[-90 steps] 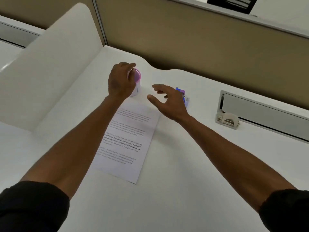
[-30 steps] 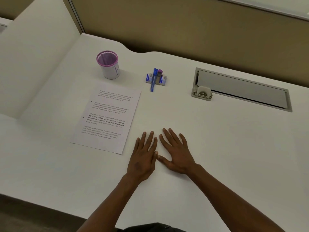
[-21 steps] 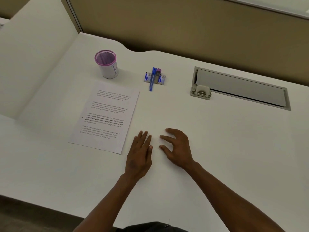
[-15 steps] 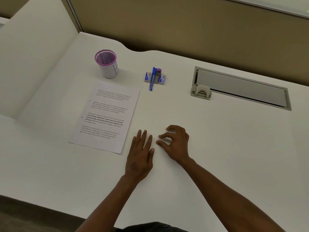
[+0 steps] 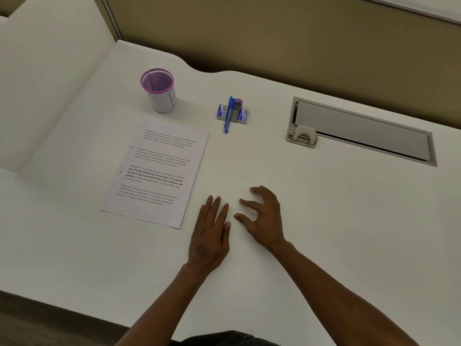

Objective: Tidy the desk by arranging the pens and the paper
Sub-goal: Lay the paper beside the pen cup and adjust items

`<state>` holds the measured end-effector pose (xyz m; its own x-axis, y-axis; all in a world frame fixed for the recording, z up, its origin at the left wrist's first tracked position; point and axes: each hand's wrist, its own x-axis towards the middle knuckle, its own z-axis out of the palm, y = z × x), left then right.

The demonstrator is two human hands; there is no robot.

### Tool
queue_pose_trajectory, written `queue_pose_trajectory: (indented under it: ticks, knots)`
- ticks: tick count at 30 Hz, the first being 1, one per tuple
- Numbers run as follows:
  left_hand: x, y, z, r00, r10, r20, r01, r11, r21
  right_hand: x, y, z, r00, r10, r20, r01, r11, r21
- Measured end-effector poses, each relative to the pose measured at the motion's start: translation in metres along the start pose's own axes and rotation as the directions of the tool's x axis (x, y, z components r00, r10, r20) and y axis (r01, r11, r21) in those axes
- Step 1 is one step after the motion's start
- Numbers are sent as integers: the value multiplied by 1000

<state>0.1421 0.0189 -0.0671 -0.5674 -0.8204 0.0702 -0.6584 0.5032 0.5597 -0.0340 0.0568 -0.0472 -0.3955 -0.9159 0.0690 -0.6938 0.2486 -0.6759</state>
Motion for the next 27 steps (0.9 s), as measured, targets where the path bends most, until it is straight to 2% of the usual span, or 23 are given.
queue_pose_trajectory:
  ticks: [5, 12, 15, 18, 21, 22, 24, 27]
  knots:
    - [0, -1, 1, 1000, -1, 6, 1, 1000, 4, -3, -6, 7, 998, 45, -32, -44, 999, 13]
    - [0, 0, 2, 1000, -9, -9, 9, 1000, -25, 6, -21, 8, 996, 80, -40, -83, 993, -81]
    - [0, -1, 1, 1000, -17, -10, 16, 999, -40, 10, -28, 9, 998, 60, -8, -60, 974, -218]
    - [0, 0, 0, 999, -31, -16, 30, 998, -61, 14, -34, 13, 996, 0, 92, 40, 904, -427]
    - [0, 2, -4, 999, -35, -23, 33, 996, -80, 20, -30, 14, 985, -4, 171, 89, 869, -486]
    - [-1, 3, -6, 999, -35, -29, 33, 996, -84, 23, -27, 12, 985, 10, 174, 69, 894, -444]
    - [-1, 4, -11, 998, -39, -41, 35, 995, -92, 29, -23, 2, 988, 96, 120, -70, 975, -210]
    - [-1, 5, -14, 996, -56, -74, 48, 993, -103, 36, -19, -25, 962, 270, 32, -272, 950, 151]
